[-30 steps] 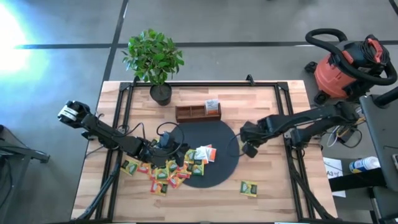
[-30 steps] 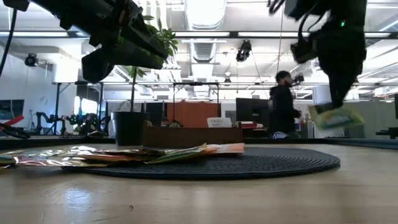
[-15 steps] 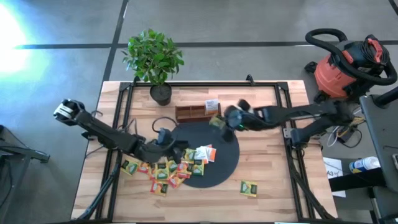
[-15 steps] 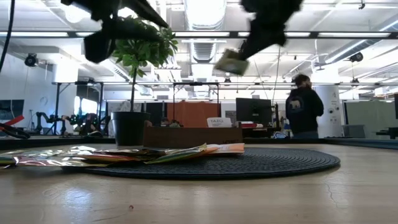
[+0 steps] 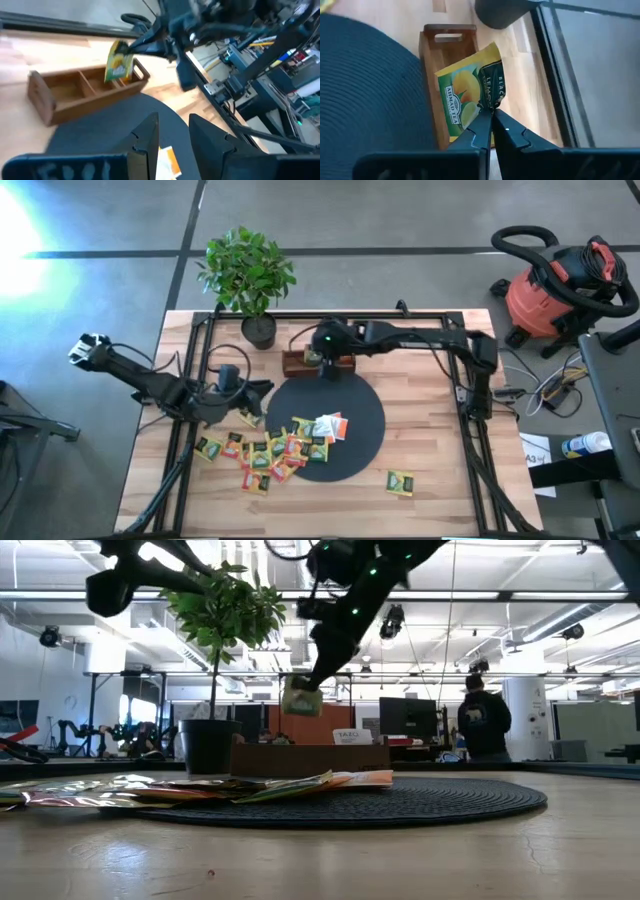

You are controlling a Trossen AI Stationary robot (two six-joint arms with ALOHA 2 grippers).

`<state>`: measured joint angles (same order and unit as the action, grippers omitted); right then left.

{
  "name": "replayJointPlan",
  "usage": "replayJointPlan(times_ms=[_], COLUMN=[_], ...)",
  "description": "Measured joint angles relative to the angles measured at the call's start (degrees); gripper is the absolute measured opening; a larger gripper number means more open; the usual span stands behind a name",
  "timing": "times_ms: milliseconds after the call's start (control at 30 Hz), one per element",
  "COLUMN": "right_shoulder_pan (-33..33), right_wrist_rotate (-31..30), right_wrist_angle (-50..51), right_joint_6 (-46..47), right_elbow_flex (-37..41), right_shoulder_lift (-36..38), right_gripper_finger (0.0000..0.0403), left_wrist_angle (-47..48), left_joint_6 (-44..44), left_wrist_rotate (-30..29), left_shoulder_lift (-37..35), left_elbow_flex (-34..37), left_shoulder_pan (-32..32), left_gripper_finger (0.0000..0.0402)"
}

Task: Pick & Place Tea
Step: Put the yellow tea bag into the middle slot of the wooden organizer

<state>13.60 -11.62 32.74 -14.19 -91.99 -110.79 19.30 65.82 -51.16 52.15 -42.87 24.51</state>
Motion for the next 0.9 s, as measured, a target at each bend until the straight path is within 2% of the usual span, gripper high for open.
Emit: replayJointPlan(times_ms=[167, 333, 900], right_shoulder_pan=[0.8, 1.2, 2.6], right_wrist_rotate=[-0.2, -2.5, -4.4], right_wrist_angle=[5.3, 5.6, 7.5], right_joint_6=[-3.0, -4.0, -1.6], right_elbow_flex=[-5.8, -8.5, -9.0], right_shoulder_lift=[-6.1, -8.8, -10.0], right_gripper_finger=[0.0009, 0.0009, 0.0009], left_wrist_angle=[3.5, 6.1, 9.1], left_joint_6=[0.0, 0.0, 0.1], left_wrist_rotate=[-2.3, -2.5, -4.2], left_shoulder_lift=[-2.3, -3.1, -3.1], left_elbow_flex=[0.0, 0.0, 0.0], left_shoulder_pan=[0.0, 0.0, 0.0], left_gripper_finger=[0.0083, 0.0083, 0.0083])
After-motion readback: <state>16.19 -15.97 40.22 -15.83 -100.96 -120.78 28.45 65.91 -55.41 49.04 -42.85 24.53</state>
